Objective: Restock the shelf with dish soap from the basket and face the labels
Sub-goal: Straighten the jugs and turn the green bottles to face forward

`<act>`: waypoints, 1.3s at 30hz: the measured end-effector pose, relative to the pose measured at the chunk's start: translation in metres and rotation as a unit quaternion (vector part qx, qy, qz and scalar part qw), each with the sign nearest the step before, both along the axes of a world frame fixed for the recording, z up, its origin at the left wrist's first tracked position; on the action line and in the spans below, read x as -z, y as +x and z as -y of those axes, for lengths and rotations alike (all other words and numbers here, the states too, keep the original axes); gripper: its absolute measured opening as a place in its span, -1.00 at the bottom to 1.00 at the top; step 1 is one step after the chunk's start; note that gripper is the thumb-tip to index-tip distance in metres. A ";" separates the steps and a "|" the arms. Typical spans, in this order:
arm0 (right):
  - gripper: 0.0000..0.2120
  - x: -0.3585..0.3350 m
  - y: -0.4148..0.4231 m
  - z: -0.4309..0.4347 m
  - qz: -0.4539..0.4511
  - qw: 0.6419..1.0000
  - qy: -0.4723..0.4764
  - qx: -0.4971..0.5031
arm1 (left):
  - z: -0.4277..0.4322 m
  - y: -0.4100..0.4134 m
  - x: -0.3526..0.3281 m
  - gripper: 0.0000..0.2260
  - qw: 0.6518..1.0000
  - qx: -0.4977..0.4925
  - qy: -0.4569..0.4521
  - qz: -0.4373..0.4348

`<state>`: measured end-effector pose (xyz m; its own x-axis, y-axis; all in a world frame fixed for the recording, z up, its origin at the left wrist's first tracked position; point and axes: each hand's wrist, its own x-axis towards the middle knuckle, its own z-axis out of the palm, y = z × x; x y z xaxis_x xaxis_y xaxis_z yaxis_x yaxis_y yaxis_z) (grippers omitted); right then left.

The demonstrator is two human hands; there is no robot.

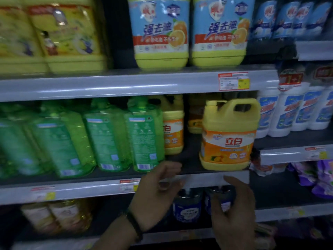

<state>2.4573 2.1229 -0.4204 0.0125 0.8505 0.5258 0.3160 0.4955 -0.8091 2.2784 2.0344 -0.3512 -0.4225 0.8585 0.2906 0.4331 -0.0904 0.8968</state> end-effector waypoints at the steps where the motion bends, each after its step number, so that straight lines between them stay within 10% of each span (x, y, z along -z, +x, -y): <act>1: -0.54 -0.003 -0.006 0.014 0.000 1.000 -0.015 -0.025 | 0.018 -0.005 0.003 -0.74 1.000 -0.013 0.000 -0.001; 10: -0.44 -0.049 -0.119 0.123 0.076 0.951 -0.149 -0.260 | 0.154 -0.088 -0.002 -0.81 0.994 -0.107 0.026 0.020; 25: -0.49 -0.126 -0.304 0.221 0.244 0.886 -0.051 -0.391 | 0.230 -0.251 0.005 -0.64 0.939 -0.328 0.091 -0.036; 33: -0.52 -0.128 -0.408 0.243 0.211 0.874 -0.043 -0.435 | 0.243 -0.330 0.014 -0.33 0.853 -0.491 0.143 -0.101; 39: -0.51 -0.132 -0.463 0.251 0.130 0.843 -0.157 -0.499 | 0.229 -0.367 0.015 -0.22 0.857 -0.491 0.121 -0.099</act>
<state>1.9944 1.8724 -0.2889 -0.8715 0.4678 0.1475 0.0561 0.3938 -0.9175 1.9119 1.8050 -0.3657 -0.8284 0.0226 0.5596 0.5488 0.2324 0.8030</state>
